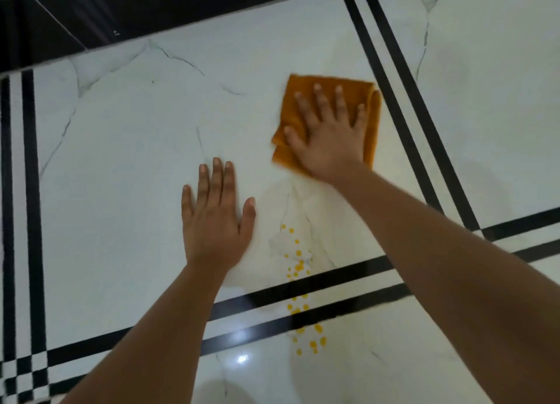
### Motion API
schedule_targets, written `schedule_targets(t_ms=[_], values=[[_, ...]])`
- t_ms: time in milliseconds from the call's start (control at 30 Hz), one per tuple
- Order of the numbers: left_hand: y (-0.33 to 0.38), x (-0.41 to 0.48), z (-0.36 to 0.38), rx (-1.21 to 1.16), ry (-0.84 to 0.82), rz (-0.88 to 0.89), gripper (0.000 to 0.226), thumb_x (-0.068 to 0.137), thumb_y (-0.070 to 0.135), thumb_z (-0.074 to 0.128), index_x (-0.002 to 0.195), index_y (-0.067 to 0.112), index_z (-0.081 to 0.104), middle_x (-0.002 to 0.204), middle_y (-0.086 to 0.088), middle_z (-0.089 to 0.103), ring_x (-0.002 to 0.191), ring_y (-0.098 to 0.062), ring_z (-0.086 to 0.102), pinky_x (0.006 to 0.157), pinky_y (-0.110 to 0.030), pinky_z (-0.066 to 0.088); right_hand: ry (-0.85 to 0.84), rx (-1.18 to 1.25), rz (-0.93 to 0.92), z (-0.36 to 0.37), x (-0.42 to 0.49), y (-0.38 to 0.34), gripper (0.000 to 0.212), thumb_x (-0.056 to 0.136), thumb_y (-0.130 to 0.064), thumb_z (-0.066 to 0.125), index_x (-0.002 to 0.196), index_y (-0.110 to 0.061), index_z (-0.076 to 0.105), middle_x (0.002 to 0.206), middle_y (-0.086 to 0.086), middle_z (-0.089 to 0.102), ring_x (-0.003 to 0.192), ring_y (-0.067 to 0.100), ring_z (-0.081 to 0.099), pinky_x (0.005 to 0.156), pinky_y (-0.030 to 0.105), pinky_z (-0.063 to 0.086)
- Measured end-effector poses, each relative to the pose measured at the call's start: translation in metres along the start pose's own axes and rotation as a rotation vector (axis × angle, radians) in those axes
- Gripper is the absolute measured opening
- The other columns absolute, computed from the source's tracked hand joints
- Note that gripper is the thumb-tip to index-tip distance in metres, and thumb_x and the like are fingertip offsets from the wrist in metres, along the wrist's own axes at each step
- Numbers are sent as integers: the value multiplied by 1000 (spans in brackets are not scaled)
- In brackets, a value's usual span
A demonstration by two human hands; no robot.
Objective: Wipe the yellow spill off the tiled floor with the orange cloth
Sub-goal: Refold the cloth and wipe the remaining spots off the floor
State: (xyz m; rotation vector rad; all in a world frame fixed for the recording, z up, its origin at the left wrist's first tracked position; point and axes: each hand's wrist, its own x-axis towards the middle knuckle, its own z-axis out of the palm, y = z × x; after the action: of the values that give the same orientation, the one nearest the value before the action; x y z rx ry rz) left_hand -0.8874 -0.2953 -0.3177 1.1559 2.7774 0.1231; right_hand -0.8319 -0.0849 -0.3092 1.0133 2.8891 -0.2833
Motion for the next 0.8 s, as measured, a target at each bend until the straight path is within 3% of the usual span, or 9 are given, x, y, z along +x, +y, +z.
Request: schedule_targets(t_ms=[100,167,333,467,533,667,800], values=[[1,1,-3,2,-13,-11,66,92,45,22,147,10,23,154,-10,23,142,-26,18,112,-50,15,-4,-49,-423,10,-57,10,60,89,-60,24,144,-37,28,155,-2,24,144,28,16,111,58,12],[-1,4,-5,15,-21,-7,65,92,44,23,146,8,25,153,-11,25,142,-28,20,112,-50,17,-34,-72,-480,4,-65,36,60,88,-61,26,144,-39,28,154,-4,27,143,26,18,111,55,13],[-1,3,-5,21,-29,9,64,92,43,26,146,7,26,153,-13,26,141,-29,20,110,-51,18,-26,-26,-65,-1,18,-3,64,89,-64,18,147,-39,10,158,-3,8,145,28,1,110,58,-1],[-5,4,-5,26,-49,7,64,92,44,25,146,7,26,152,-13,27,141,-29,20,110,-52,17,-36,17,-149,10,-34,-24,65,88,-63,27,146,-35,24,156,0,22,144,29,12,110,58,5],[-5,5,-4,22,-47,11,65,92,44,25,146,7,26,152,-13,27,141,-29,20,110,-52,17,-71,69,-134,8,-58,-17,65,88,-64,23,146,-37,21,156,-3,19,145,24,9,113,54,3],[-5,4,-6,-29,-42,26,66,93,46,23,146,7,24,153,-13,25,142,-30,18,111,-53,14,-46,272,99,-15,-82,-2,63,90,-62,15,148,-36,13,157,-7,14,145,14,-1,114,41,-6],[20,15,-22,-191,29,83,67,92,47,23,144,5,30,151,-18,27,141,-36,20,111,-53,14,-20,269,264,-18,-118,21,56,97,-51,17,149,-29,14,157,-4,17,145,15,1,115,44,-4]])
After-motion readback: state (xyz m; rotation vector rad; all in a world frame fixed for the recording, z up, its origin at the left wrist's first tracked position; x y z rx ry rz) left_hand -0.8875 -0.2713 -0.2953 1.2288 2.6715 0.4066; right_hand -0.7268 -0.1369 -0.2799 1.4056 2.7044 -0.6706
